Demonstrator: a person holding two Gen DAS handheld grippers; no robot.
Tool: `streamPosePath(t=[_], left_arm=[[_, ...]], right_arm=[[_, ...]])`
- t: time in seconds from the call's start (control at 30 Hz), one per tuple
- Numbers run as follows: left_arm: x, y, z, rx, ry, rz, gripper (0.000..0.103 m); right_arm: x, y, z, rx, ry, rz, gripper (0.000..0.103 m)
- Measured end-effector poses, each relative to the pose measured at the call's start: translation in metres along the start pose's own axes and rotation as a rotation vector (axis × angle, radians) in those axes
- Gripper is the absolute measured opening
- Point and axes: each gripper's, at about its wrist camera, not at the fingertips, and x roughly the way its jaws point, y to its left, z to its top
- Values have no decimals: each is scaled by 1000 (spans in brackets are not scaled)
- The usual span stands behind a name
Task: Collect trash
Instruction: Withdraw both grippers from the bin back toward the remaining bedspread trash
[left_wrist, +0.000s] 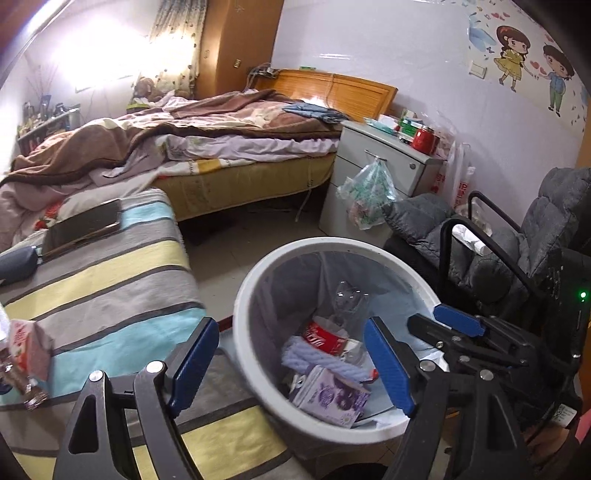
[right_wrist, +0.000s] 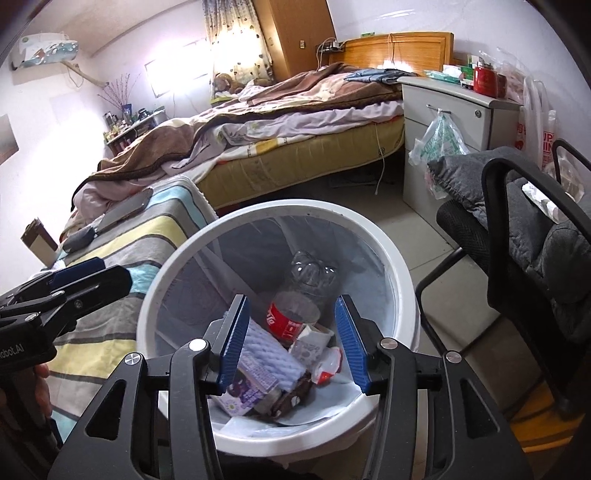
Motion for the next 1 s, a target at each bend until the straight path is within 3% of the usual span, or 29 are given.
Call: streamPosePath(t=[0.4, 0.5, 0.7, 1.0], left_arm=[[-61, 34, -19, -18, -72, 75, 81], [-75, 48, -25, -43, -90, 98, 81], [-98, 88, -41, -106, -85, 113, 81], [-129, 159, -70, -213, -66, 245, 81]], right_arm=[[-18, 32, -1, -13, -58, 44, 51], [-22, 45, -2, -40, -83, 50, 57], [-24, 70, -3, -95, -119, 86, 58], [-15, 111, -6, -150, -110, 172, 61]])
